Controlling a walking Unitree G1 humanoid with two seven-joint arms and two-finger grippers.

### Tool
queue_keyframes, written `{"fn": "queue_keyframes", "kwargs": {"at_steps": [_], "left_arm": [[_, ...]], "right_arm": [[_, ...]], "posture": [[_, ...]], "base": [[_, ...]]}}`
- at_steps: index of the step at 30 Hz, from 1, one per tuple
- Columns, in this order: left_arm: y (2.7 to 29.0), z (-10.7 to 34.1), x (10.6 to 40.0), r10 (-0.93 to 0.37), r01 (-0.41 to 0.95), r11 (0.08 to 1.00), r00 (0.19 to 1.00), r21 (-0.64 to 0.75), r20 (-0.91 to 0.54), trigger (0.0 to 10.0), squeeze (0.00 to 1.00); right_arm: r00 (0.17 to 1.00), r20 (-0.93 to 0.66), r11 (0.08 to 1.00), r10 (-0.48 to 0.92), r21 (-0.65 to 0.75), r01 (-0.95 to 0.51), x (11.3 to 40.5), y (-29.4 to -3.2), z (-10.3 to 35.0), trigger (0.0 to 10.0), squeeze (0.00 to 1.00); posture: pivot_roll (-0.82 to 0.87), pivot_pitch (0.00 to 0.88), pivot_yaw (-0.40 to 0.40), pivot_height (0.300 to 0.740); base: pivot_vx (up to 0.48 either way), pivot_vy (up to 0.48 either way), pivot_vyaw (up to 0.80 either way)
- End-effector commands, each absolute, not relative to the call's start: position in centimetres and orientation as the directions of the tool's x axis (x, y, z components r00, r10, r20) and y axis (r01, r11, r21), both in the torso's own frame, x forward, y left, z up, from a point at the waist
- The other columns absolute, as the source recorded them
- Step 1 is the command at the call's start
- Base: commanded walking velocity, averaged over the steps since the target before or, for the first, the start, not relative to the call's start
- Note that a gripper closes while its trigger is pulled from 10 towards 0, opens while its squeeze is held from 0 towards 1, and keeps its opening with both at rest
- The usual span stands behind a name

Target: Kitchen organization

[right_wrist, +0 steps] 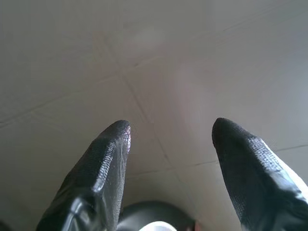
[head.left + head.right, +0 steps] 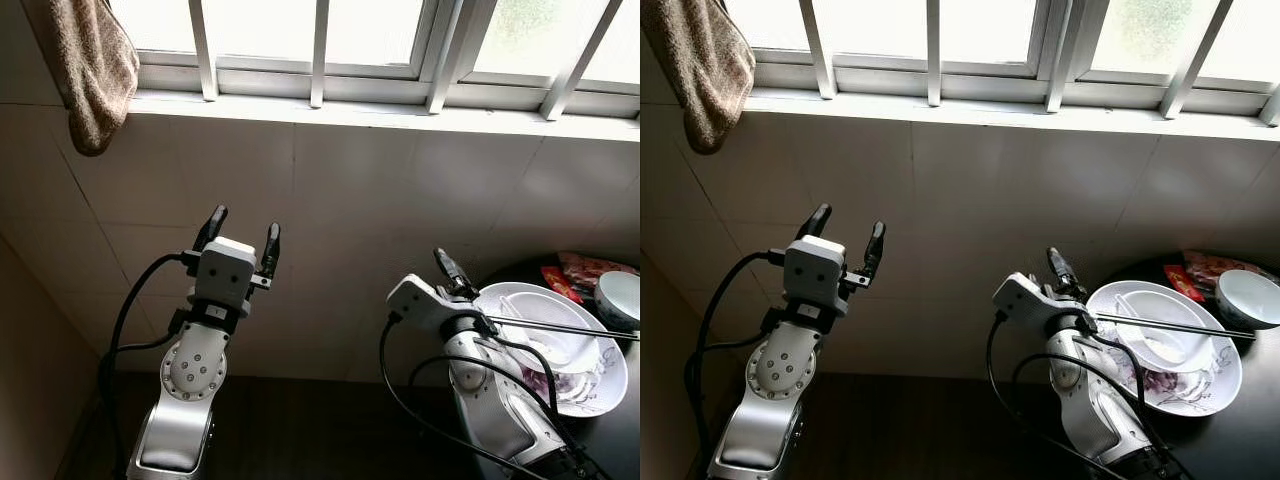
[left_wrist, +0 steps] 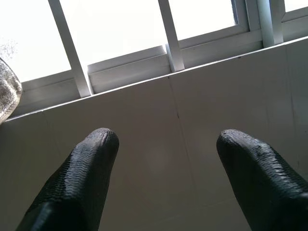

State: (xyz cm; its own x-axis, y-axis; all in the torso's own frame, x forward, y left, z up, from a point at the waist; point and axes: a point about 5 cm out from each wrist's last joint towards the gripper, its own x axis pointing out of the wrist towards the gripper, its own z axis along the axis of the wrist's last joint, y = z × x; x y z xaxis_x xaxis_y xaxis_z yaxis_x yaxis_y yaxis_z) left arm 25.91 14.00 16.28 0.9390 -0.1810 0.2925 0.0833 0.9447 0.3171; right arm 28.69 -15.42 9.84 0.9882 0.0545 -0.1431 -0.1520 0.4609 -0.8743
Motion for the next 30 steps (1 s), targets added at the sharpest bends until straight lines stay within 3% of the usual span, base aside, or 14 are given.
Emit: {"fn": "queue_keyframes", "kwargs": {"at_steps": [1, 9, 24, 30], "left_arm": [[13.7, 16.0, 26.0, -0.194, 0.100, 0.940, 0.942, 0.325, 0.273, 10.0, 0.00], [13.8, 16.0, 26.1, -0.197, 0.102, 0.939, 0.942, 0.328, 0.270, 10.0, 0.00], [13.6, 16.0, 26.2, -0.205, 0.108, 0.937, 0.940, 0.333, 0.272, 10.0, 0.00], [13.7, 16.0, 26.2, -0.203, 0.107, 0.938, 0.941, 0.330, 0.272, 10.0, 0.00]], "right_arm": [[0.983, -0.182, 0.448, 0.028, -0.877, -0.175, 29.0, -16.0, 9.6, 10.0, 0.00], [0.971, -0.224, 0.467, -0.081, -0.870, -0.162, 29.2, -17.5, 9.1, 10.0, 0.00], [0.956, -0.279, 0.528, -0.086, -0.827, -0.194, 28.9, -17.1, 8.6, 10.0, 0.00], [0.950, -0.291, 0.508, -0.111, -0.838, -0.198, 28.7, -17.6, 8.5, 10.0, 0.00]], "posture": [[0.05, 0.000, -0.057, 0.740], [0.05, 0.000, -0.053, 0.740], [0.05, 0.000, -0.054, 0.740], [0.05, 0.000, -0.054, 0.740]], "base": [[0.000, 0.000, 0.00], [0.000, 0.000, 0.00], [0.000, 0.000, 0.00], [0.000, 0.000, 0.00]]}}
